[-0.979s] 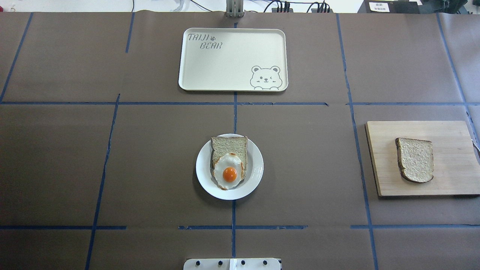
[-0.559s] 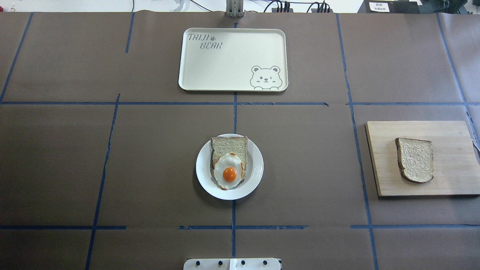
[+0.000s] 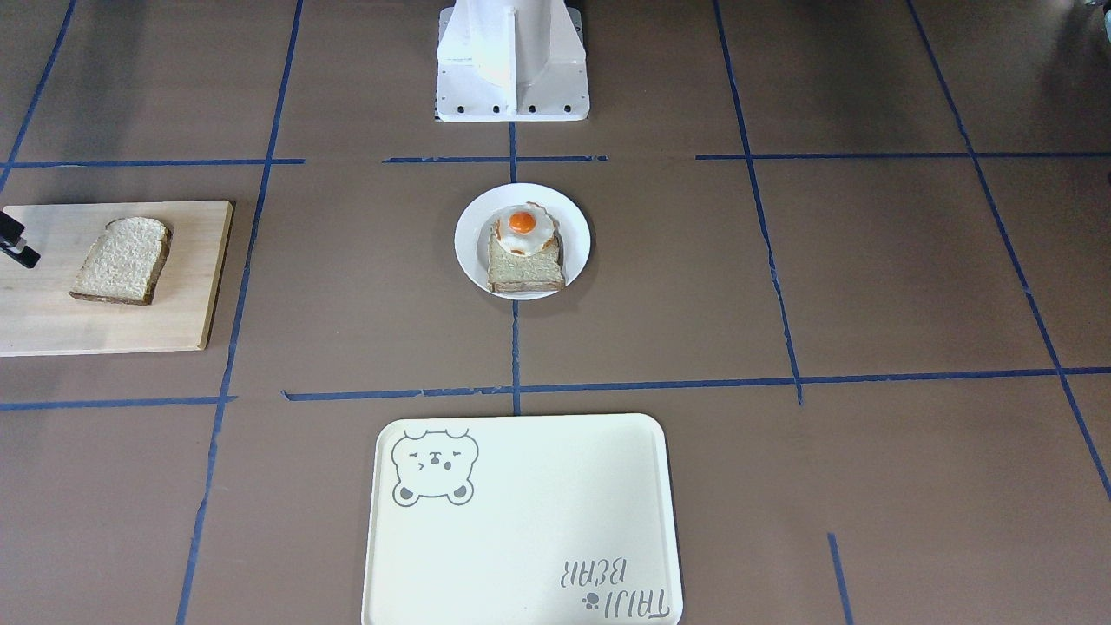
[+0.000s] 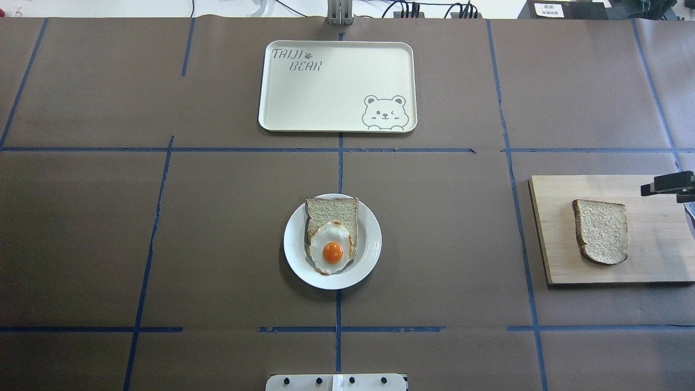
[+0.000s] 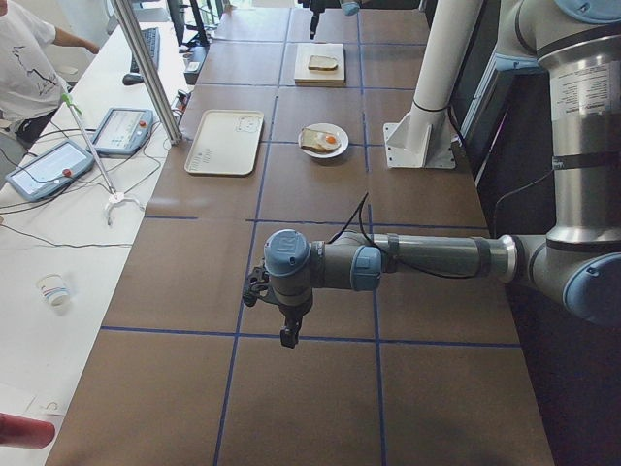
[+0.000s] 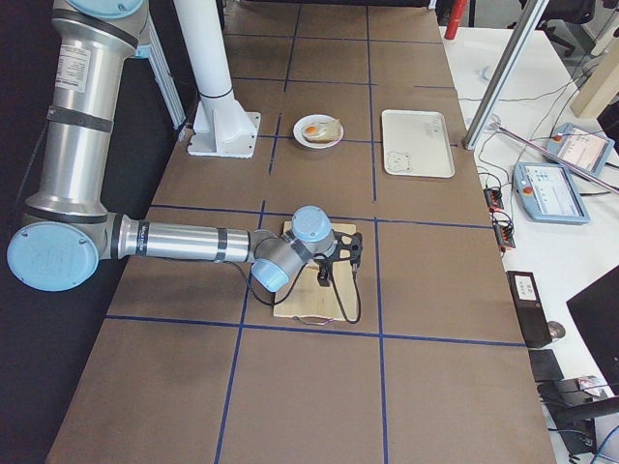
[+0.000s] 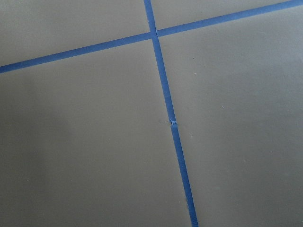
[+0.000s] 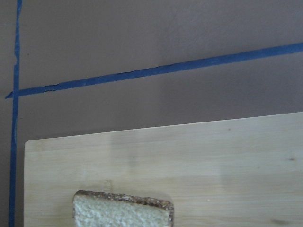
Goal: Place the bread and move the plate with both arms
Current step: 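Lower the right gripper onto the bread slice on the bamboo board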
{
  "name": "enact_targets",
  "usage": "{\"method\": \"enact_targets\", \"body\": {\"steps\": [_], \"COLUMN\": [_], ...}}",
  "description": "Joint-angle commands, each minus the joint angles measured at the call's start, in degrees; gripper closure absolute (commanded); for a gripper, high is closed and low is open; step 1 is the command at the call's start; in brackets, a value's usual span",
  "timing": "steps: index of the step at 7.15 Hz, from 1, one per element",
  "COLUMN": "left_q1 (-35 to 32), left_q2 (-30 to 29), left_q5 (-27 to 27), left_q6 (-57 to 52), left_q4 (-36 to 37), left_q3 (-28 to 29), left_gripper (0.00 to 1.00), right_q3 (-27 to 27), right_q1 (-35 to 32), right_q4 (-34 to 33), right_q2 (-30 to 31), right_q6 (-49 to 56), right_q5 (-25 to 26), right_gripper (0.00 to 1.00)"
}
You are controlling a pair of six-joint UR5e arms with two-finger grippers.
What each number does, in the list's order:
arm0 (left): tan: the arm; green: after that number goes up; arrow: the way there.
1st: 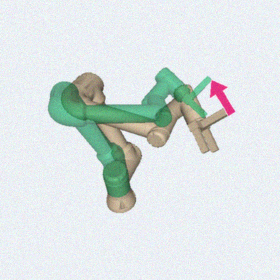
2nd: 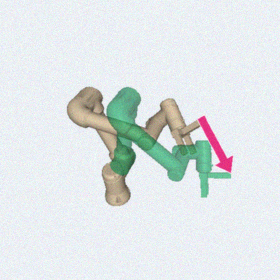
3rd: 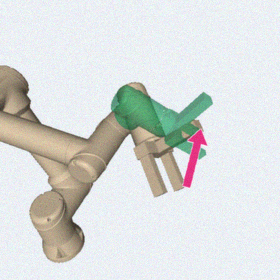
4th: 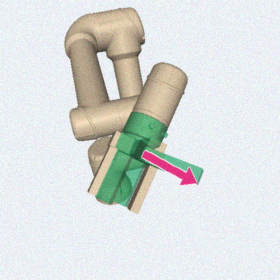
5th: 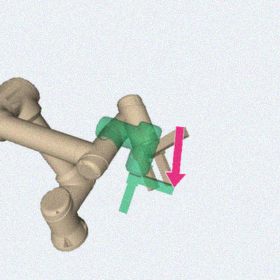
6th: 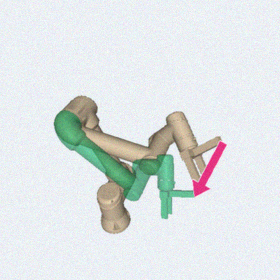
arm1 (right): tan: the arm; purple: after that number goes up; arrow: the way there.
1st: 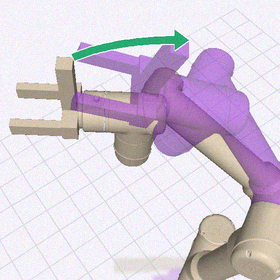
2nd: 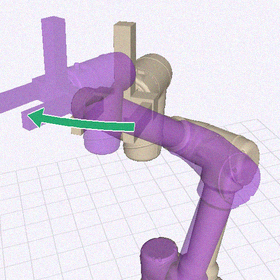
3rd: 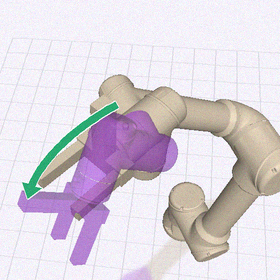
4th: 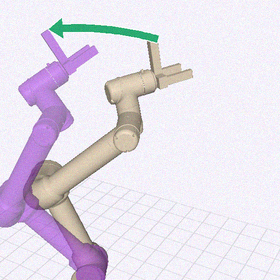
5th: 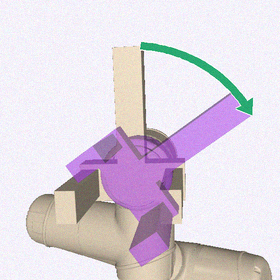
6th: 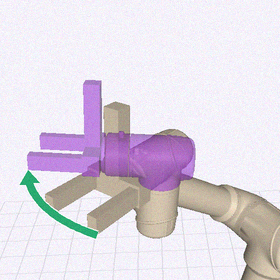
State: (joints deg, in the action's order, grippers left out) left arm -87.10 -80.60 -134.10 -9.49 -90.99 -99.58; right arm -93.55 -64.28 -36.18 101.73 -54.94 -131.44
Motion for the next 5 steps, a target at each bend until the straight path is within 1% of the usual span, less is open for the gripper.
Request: {"method": "enact_targets", "body": {"steps": [1, 2, 3, 5], "left_q1": [0.0, 0.0, 0.0, 0.0], "left_q2": [0.0, 0.0, 0.0, 0.0], "left_q5": [0.1, 0.1, 0.1, 0.1], "left_q6": [0.0, 0.0, 0.0, 0.0], "left_q4": [-0.1, -0.1, 0.0, -0.1], "left_q3": [0.0, 0.1, 0.1, 0.1], "left_gripper": [0.00, 0.00, 0.00, 0.00], "right_q3": [0.6, 0.6, 0.6, 0.7], "right_q1": [8.3, 9.7, 9.9, 10.2], "right_q4": [3.3, 3.4, 4.0, 4.5], "right_q2": [-0.3, -0.3, -0.3, 0.5], "right_q6": [-5.1, -6.3, -6.5, -6.3], "right_q5": [6.7, 7.2, 7.2, 7.0], "right_gripper": [0.01, 0.02, 0.08, 0.12]}}
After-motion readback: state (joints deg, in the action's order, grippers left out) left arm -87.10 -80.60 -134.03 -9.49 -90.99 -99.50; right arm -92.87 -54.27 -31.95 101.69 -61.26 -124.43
